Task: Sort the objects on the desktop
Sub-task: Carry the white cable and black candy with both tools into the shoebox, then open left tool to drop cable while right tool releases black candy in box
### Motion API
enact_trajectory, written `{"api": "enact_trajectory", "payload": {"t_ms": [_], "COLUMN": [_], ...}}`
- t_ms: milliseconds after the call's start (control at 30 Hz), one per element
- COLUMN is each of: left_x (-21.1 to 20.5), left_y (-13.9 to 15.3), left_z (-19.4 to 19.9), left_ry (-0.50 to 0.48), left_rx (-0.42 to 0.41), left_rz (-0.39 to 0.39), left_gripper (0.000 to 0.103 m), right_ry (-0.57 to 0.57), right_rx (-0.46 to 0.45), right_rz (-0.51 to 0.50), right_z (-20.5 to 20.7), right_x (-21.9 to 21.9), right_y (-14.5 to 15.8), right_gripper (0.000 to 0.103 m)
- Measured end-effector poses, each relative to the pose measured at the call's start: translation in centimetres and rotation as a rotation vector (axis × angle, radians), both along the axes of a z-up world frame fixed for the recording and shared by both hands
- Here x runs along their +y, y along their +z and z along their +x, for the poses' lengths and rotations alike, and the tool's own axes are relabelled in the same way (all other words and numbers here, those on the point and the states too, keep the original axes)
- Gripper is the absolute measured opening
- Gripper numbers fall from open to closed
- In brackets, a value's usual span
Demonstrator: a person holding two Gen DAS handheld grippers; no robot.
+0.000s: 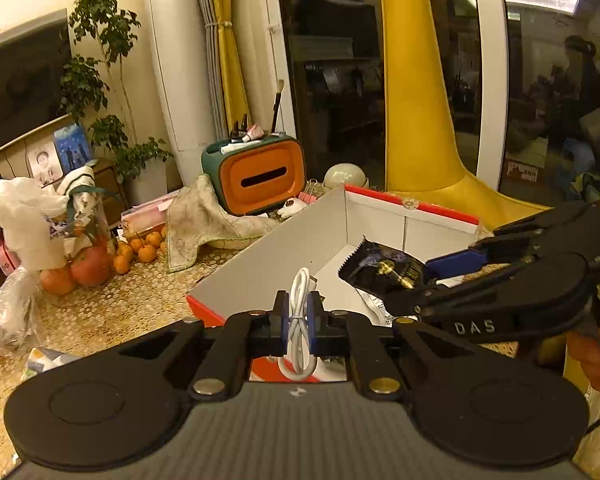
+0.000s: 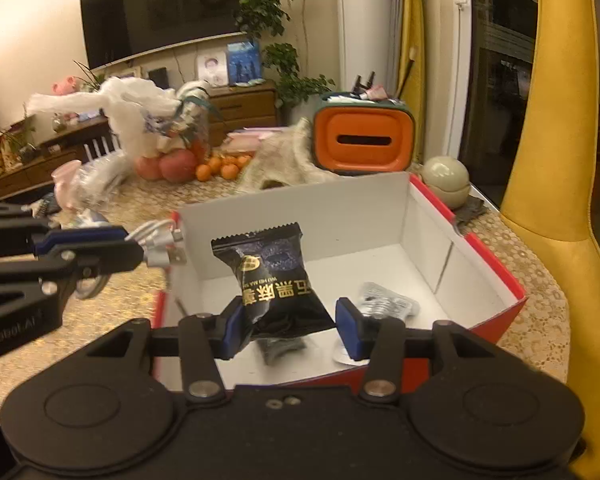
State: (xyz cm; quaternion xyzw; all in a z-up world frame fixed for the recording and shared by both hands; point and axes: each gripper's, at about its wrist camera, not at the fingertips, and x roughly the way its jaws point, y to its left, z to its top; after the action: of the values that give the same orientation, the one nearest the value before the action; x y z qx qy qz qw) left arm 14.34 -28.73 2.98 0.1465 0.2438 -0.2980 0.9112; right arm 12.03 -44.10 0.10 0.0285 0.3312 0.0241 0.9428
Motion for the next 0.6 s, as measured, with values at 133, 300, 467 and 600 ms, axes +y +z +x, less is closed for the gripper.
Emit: {"api": "enact_trajectory", "payload": {"t_ms": [133, 300, 467, 600], "left_x": [-1.3, -3.0, -4.6, -5.6], "left_y": [-0.8, -1.7, -2.7, -3.6], "left_z": [1.7, 3.5, 5.6, 7.6], "left_ry": [-0.011, -0.039, -0.057, -0.056], "left_rx": [0.017, 0.022, 0.063, 0.104], "left_rz": [0.026, 0.072, 0.105, 0.134], "left_gripper": [0.008, 0.008, 0.008, 0.008], "right_ry": [-0.006, -0.007, 0.002, 0.028], "right_rx": [0.03, 0.066, 0.119, 0.165], "right_rz": [-0.008, -0.023, -0.041, -0.062], "right_z": [1.1, 2.7, 4.3, 5.5], "right_x": [-0.8, -1.6, -2.2, -2.1], "right_y": [-0.8, -2.0, -3.3, -4.2], "right_gripper": [0.047, 0.047, 0.047, 0.047]}}
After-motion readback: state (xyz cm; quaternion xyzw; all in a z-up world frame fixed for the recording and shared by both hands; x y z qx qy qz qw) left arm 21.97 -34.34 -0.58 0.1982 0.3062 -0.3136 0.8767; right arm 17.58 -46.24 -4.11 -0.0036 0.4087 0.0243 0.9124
